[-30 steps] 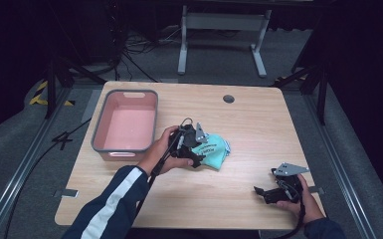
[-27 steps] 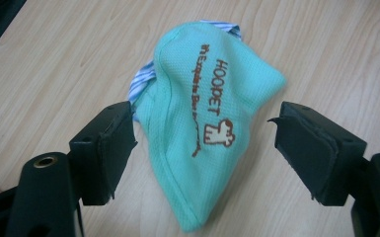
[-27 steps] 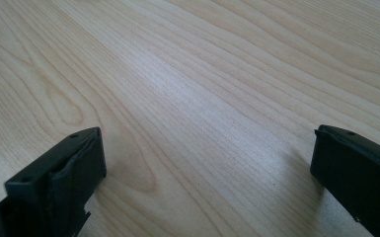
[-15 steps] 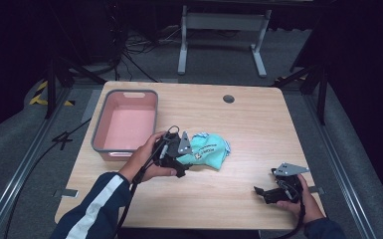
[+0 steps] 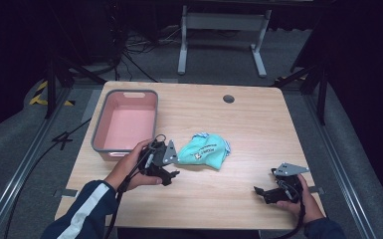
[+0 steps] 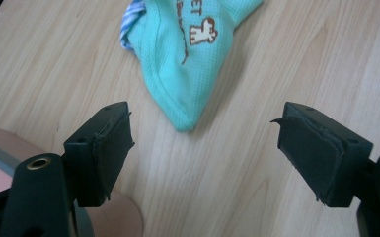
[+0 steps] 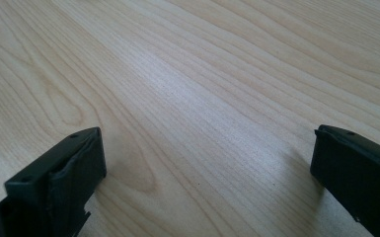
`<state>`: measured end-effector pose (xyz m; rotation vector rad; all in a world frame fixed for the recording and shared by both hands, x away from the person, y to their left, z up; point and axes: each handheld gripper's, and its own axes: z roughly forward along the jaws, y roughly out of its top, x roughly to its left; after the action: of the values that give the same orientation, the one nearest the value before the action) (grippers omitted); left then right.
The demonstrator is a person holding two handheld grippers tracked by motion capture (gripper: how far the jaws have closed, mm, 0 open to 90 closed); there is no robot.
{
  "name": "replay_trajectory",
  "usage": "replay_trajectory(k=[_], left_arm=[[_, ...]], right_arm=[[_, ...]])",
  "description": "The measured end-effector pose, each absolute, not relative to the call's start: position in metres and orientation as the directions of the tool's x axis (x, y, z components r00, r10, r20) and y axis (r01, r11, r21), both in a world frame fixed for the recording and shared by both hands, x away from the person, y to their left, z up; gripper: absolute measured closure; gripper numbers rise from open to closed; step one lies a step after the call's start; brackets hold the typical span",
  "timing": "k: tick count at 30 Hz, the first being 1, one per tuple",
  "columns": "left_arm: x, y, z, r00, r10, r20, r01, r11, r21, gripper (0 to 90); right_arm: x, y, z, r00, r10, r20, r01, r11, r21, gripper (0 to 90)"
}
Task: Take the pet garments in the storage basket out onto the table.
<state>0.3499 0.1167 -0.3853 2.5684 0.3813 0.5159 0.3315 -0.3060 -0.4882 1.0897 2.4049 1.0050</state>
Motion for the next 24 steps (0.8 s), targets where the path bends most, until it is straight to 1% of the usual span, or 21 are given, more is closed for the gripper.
replay_trajectory(k=[5, 8, 9, 10, 13, 18, 24], left_arm=[[0.335, 0.133, -0.385, 0.894, 0.332, 0.299, 0.152, -0.855, 0.495, 21.3], [0.330, 0.141, -0.387, 0.889, 0.339, 0.306, 0.156, -0.855, 0.494, 21.2], [0.326, 0.150, -0.390, 0.892, 0.342, 0.295, 0.166, -0.856, 0.489, 21.3], [0.326, 0.150, -0.390, 0.892, 0.342, 0.295, 0.166, -0.856, 0.489, 21.4], [0.320, 0.166, -0.400, 0.890, 0.342, 0.301, 0.178, -0.869, 0.463, 21.4], [0.315, 0.185, -0.410, 0.889, 0.356, 0.287, 0.207, -0.873, 0.441, 21.9], [0.311, 0.204, -0.422, 0.887, 0.378, 0.265, 0.241, -0.868, 0.434, 21.6]], right_arm=[[0.331, -0.306, -0.488, -0.659, 0.752, 0.003, 0.530, 0.462, 0.711, 0.6], [0.331, -0.306, -0.488, -0.657, 0.754, 0.002, 0.532, 0.461, 0.710, 0.6], [0.331, -0.306, -0.488, -0.657, 0.754, 0.002, 0.532, 0.461, 0.710, 0.6], [0.331, -0.306, -0.488, -0.657, 0.754, 0.002, 0.532, 0.461, 0.710, 0.6], [0.331, -0.306, -0.488, -0.657, 0.754, 0.003, 0.532, 0.461, 0.710, 0.6], [0.331, -0.306, -0.488, -0.657, 0.754, 0.002, 0.532, 0.461, 0.710, 0.6], [0.331, -0.306, -0.488, -0.657, 0.754, 0.003, 0.532, 0.461, 0.710, 0.6]])
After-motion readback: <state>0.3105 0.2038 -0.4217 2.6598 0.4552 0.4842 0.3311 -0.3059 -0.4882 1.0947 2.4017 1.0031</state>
